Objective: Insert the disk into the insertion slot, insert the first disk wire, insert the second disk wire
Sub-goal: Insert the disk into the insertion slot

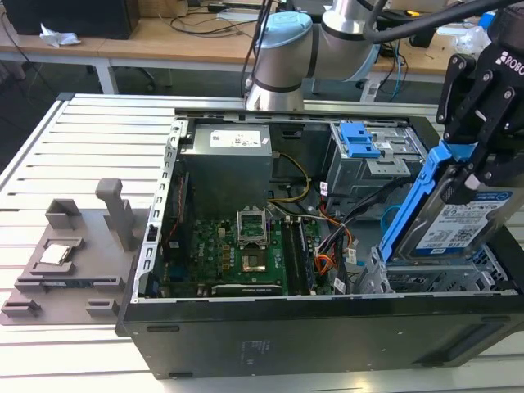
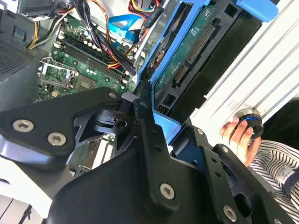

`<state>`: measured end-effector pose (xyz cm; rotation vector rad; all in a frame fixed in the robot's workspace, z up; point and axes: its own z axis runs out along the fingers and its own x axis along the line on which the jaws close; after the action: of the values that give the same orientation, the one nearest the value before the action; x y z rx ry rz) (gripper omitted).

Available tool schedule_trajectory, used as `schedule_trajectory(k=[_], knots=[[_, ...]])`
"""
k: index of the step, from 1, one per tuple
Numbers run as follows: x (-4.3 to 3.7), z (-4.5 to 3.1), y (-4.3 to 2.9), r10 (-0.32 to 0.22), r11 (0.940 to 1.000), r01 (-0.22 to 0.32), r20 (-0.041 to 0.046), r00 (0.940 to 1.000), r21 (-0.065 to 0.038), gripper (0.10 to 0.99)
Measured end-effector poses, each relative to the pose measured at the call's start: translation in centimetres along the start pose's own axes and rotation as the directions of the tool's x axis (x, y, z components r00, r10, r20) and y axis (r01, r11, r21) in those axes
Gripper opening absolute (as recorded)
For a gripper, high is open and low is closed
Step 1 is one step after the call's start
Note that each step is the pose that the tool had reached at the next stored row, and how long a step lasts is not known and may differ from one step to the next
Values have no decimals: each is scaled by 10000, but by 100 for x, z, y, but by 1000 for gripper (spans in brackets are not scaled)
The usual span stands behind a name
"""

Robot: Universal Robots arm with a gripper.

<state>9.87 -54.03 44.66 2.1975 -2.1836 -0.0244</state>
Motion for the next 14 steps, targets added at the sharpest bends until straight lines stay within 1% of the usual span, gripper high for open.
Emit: schedule_trajectory(k=[2, 4, 8, 9, 11, 14], knots=[[-30, 1, -10, 29, 10000, -29, -11, 10000, 1, 365], [-31, 3, -35, 142, 9999, -142, -27, 9999, -2, 365], [-20, 11, -23, 153, 9999, -153, -31, 9999, -3, 365], [-21, 22, -20, 150, 9999, -150, -30, 9999, -2, 365], [-21, 77, -21, 152, 9999, -152, -31, 9999, -4, 365], [-22, 131, -23, 152, 9999, -152, -31, 9999, -10, 365]])
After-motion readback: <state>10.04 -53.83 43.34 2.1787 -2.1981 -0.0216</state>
